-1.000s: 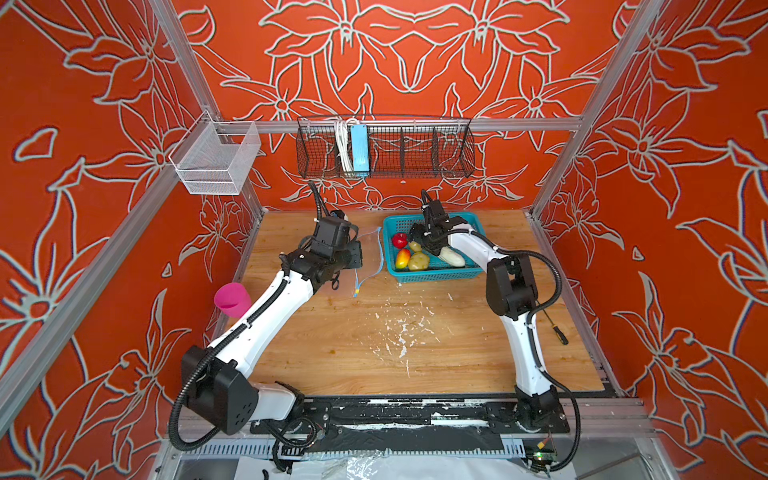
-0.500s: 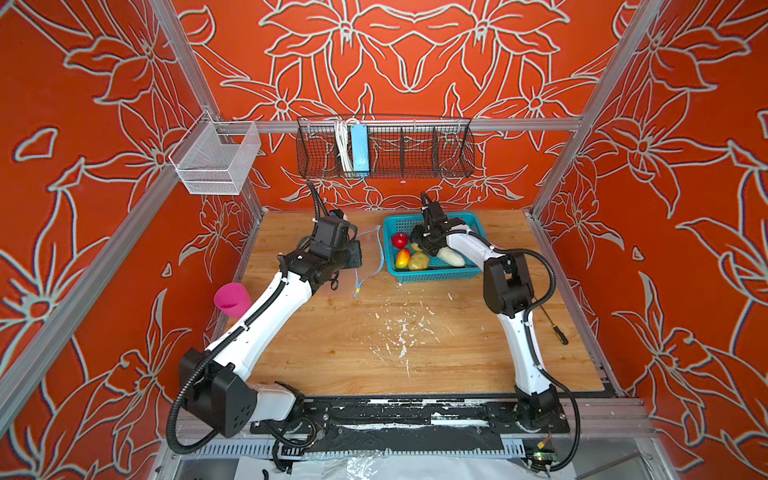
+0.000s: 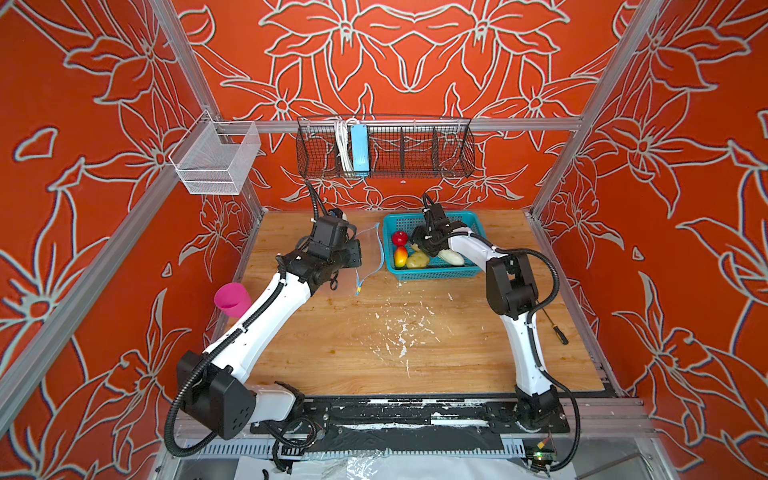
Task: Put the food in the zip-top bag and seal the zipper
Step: 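Lower the right gripper into the basket and grasp the yellow potato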
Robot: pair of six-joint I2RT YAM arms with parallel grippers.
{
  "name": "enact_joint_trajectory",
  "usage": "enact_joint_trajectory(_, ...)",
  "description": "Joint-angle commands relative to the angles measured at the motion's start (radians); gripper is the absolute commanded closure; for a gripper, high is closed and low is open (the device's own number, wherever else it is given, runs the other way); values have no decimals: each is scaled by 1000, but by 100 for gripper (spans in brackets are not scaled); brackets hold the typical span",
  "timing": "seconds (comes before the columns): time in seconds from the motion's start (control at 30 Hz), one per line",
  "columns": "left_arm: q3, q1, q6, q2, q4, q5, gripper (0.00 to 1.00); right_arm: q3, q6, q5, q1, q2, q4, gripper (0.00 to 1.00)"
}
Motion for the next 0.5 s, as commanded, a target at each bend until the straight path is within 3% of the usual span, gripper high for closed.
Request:
enact_joint_trajectory(0.0,-11,-1,0,-12,8,6,100,-44,-3,12,-8,-90,51,54)
enact_joint_trajectory(0.47,-12,-1,-5,-8,9,16,100,-235,-44,-7,-8,-257,148,55)
